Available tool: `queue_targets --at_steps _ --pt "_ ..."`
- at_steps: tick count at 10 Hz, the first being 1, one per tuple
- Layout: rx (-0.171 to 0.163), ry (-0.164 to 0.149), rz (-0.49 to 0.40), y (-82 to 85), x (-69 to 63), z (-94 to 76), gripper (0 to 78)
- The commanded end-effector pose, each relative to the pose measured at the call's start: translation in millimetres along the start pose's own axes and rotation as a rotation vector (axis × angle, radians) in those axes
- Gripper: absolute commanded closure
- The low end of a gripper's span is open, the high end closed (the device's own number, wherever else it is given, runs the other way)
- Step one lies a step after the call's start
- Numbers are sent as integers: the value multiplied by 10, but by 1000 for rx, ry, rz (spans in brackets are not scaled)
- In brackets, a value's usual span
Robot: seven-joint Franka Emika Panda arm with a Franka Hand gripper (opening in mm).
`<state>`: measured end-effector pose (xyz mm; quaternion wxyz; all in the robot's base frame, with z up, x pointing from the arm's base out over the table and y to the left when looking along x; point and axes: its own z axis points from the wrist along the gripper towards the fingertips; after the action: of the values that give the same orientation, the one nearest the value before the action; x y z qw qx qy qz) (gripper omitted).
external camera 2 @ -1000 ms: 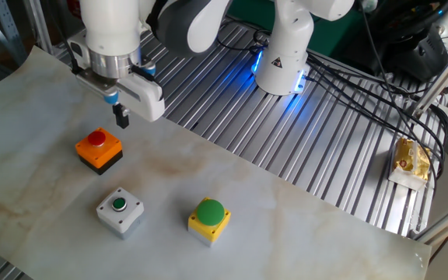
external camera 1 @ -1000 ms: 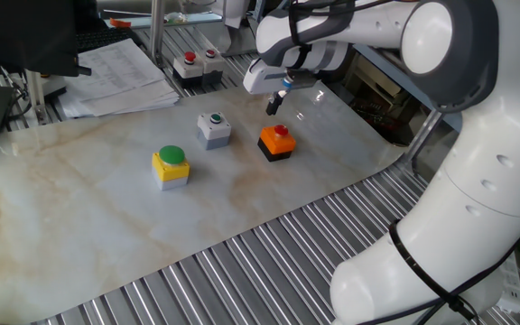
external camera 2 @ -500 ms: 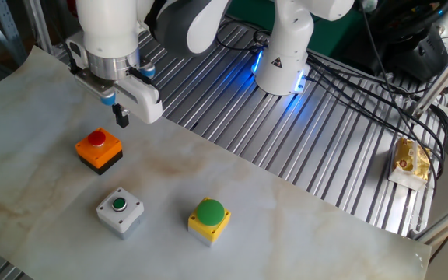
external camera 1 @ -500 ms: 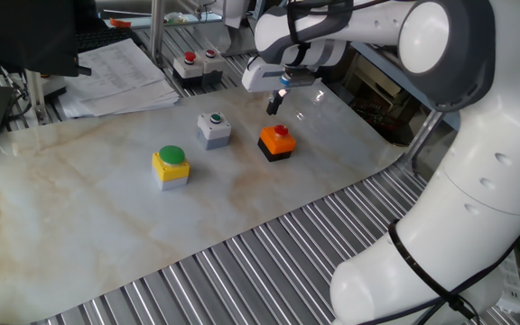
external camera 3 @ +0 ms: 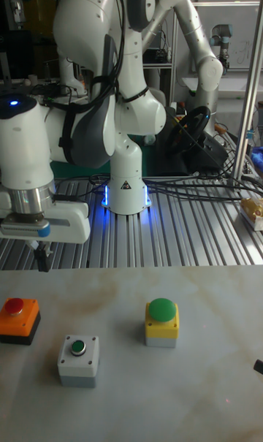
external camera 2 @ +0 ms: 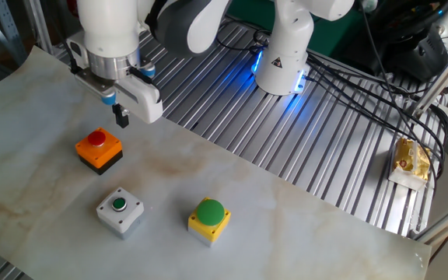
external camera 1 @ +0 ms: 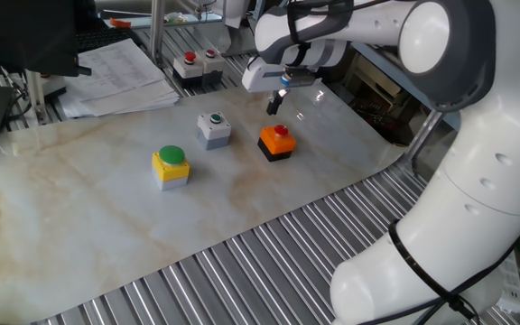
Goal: Press three buttons from left to right in sequence
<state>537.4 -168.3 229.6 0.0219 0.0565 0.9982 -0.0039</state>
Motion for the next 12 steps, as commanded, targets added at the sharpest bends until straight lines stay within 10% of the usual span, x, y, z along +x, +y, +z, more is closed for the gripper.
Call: queue_targets --at_steps 1,12 --pt "6 -7 1 -5 -17 -13 776" --pt "-16 -1 11 -212 -380 38 776"
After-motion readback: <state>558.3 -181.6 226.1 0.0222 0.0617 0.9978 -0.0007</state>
